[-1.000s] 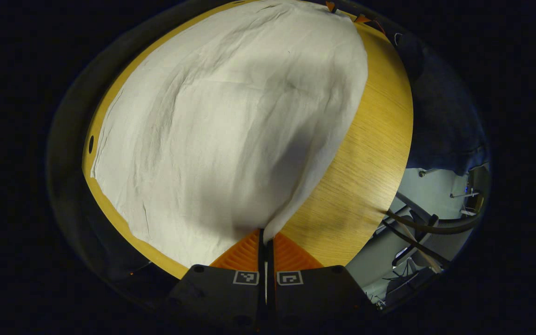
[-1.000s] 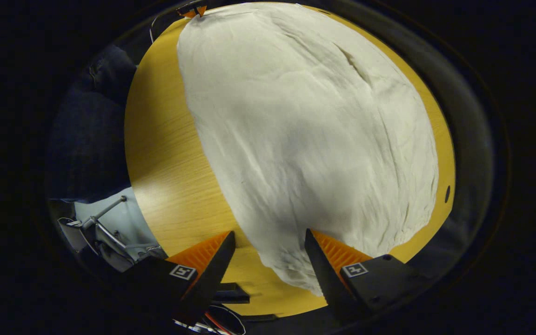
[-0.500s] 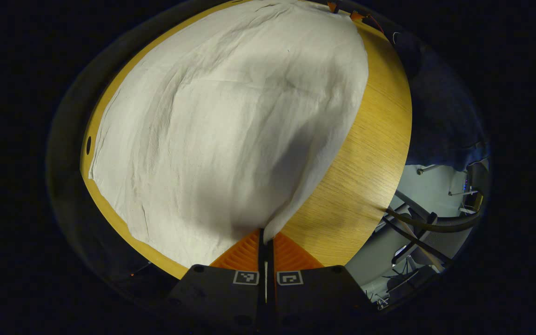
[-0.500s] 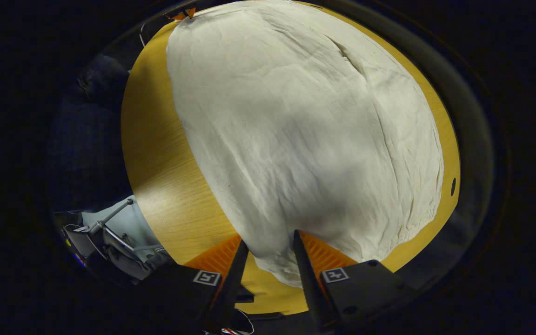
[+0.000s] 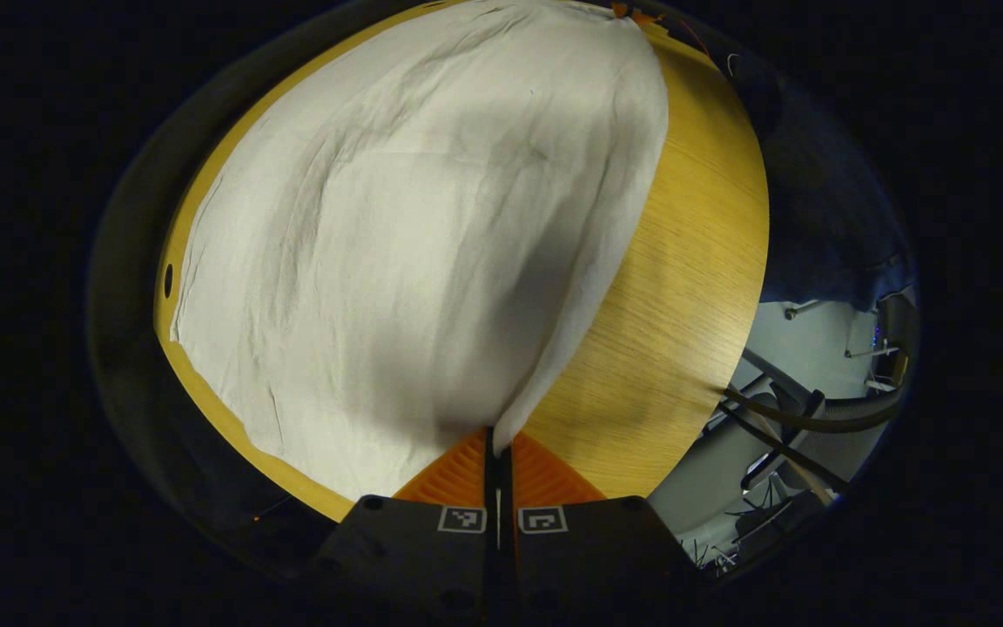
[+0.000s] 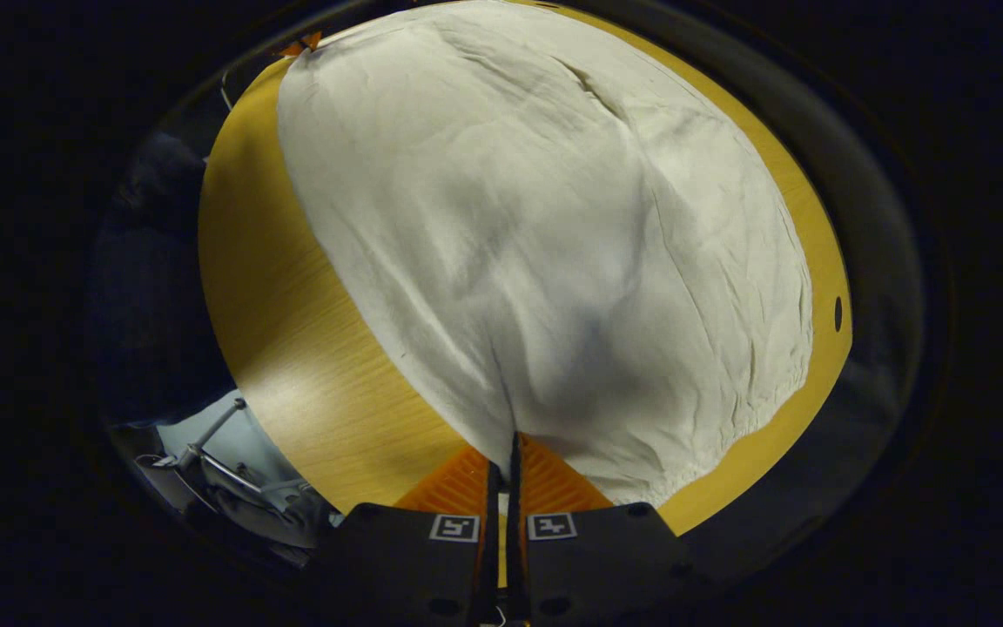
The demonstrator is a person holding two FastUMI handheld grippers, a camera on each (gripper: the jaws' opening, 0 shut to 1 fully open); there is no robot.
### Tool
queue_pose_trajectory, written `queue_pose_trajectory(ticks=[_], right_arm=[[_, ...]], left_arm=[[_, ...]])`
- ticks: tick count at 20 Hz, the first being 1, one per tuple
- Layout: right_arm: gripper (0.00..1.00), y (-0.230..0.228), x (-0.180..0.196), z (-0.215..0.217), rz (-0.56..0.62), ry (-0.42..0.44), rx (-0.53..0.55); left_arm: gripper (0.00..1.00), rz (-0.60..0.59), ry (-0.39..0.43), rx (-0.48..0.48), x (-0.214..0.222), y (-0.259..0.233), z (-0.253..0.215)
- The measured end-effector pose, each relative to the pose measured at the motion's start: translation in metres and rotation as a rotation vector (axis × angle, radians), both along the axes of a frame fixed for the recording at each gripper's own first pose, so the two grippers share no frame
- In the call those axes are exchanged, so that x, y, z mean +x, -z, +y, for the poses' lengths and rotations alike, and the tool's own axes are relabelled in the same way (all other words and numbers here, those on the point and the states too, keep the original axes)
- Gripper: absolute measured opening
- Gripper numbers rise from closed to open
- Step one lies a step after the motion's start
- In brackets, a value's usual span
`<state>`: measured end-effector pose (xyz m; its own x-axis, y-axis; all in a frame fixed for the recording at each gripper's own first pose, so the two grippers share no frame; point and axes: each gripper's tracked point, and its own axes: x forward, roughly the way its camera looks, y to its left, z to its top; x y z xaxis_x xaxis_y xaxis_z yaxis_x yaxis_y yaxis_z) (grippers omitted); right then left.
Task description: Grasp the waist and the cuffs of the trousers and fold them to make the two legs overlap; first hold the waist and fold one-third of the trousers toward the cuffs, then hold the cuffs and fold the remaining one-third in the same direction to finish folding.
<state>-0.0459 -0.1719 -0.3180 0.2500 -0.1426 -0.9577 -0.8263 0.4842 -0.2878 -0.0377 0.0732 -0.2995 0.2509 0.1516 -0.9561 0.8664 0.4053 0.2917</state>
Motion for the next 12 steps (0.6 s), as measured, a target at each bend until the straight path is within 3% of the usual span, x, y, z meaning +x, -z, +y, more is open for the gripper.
queue_pose_trajectory(ticks=[4,12], right_arm=[[0.03,-0.004,0.005,0.003,-0.123,0.116,0.066],[0.03,-0.064,0.047,0.042,-0.457,0.484,0.267]], left_arm=[[0.00,-0.139,-0.079,-0.043,0.010,-0.007,0.004],[0.00,-0.581,-0.554,-0.403,0.085,-0.067,-0.038]])
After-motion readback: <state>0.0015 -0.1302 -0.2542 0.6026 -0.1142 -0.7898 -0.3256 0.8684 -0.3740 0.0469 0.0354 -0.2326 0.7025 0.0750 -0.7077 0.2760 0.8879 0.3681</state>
